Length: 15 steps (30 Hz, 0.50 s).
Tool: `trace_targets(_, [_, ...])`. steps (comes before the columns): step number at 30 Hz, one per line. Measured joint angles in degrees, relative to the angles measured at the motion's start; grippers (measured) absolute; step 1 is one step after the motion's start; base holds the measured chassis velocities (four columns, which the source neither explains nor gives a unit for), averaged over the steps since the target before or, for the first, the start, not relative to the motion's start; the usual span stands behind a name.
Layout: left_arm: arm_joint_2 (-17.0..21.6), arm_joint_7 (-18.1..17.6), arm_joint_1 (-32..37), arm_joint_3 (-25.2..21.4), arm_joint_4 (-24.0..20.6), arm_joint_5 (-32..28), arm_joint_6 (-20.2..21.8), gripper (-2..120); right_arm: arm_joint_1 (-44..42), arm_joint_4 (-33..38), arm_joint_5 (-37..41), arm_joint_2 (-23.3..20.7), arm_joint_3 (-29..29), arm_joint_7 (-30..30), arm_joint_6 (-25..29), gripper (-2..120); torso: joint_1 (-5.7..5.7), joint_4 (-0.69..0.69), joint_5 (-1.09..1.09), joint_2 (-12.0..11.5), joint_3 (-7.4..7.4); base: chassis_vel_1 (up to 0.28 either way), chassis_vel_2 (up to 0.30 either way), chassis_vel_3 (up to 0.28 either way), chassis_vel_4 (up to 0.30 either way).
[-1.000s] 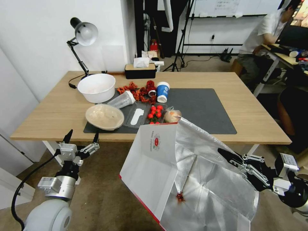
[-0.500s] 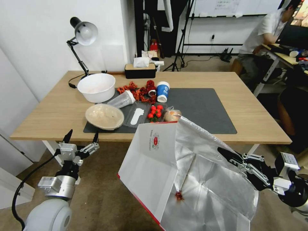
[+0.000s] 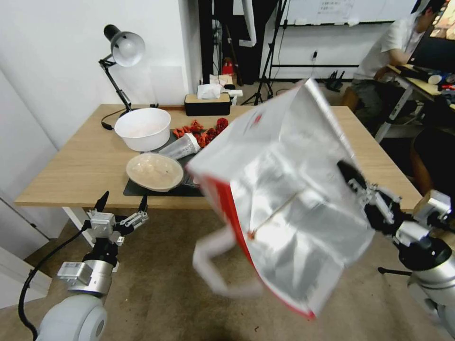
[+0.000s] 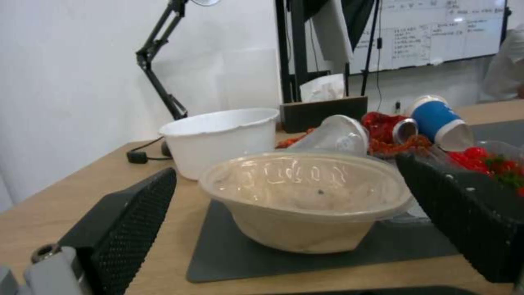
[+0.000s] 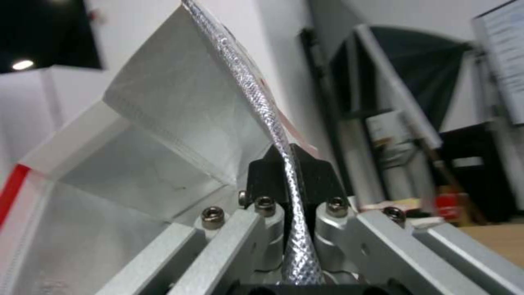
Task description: Pick up the food delivery bag from the floor and place it on the table.
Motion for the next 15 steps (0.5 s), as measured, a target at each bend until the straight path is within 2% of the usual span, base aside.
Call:
trace_targets(1, [0.0, 0.0, 0.0, 0.0, 0.0, 0.0, 0.0, 100, 0.0, 0.0, 0.0, 0.0, 0.0, 0.0, 0.0, 0, 0.00, 0.00, 0.00, 0.0, 0.00, 0.000, 0.000, 0.000, 0.000])
trace_targets(4, [0.4, 0.0, -0.1, 0.3, 0.2, -0.1, -0.1, 100, 1.9, 1.7, 0.7, 0.0, -0.7, 8.9, 0.8, 0, -0.01, 0.00, 0.00, 0.0, -0.01, 0.000, 0.000, 0.000, 0.000])
trace_targets(15, [-0.1, 0.1, 0.7, 0.8, -0.8, 0.7, -0.3, 100, 6.1, 1.5, 1.9, -0.2, -1.5, 21.3, 0.9, 0, -0.03, 0.00, 0.01, -0.1, -0.04, 0.000, 0.000, 0.000, 0.000])
